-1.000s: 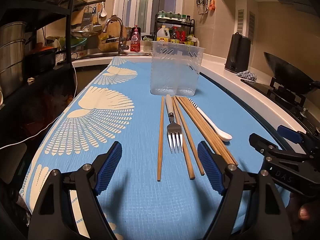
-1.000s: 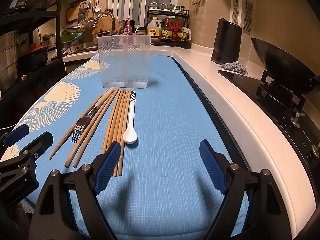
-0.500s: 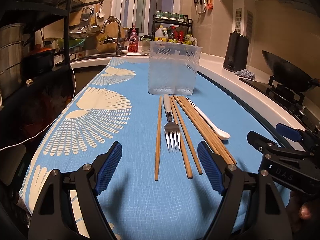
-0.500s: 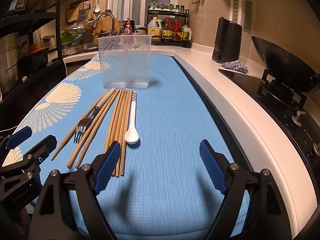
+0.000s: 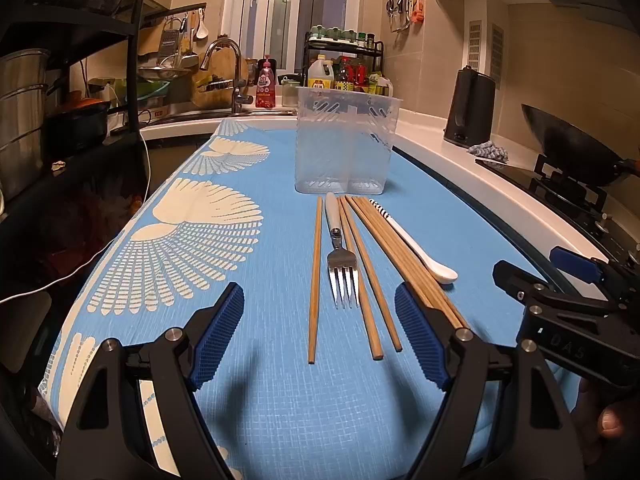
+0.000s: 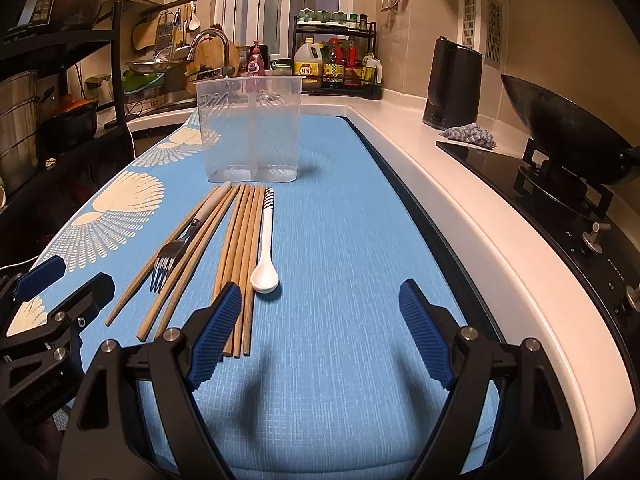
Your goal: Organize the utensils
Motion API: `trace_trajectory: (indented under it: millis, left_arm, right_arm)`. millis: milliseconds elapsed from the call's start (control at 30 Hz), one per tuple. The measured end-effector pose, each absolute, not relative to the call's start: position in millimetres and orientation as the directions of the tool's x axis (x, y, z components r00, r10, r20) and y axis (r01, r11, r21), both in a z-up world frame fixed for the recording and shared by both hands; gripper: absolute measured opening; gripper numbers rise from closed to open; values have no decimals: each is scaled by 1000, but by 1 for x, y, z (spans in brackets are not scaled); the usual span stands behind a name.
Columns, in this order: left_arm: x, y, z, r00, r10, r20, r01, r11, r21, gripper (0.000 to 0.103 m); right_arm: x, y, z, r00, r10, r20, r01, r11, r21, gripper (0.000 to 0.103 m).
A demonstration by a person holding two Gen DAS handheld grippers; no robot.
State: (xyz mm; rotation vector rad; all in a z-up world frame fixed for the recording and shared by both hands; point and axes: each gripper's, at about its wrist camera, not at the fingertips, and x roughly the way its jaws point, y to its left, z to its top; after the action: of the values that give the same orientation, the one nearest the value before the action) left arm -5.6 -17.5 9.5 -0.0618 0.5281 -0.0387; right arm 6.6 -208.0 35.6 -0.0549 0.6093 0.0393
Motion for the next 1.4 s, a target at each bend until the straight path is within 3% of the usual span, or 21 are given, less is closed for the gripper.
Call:
trace_trajectory:
  millis: [133,500,1000,1400]
  left_arm:
    - [-6,-16,8,862,-51,-505,19,997,-69,67]
    - [2,-15,-5,828,-75,-556,38,996,-77,29]
    - [17,-12,-28,795,-58,-604,20,997,-69,11]
    - [16,-18,-32,808,-45,-587,12,998,-60,11]
  right_arm:
    - [6,-210,37,823,31,-568,-53,998,-23,75]
    - [20,-221,29,745,142,-652,-82,989,122,33]
    - [86,-212,8,634,253,-731,-11,948,319,32]
    - [84,-197,0,619,217,-754,-8,963,270,27]
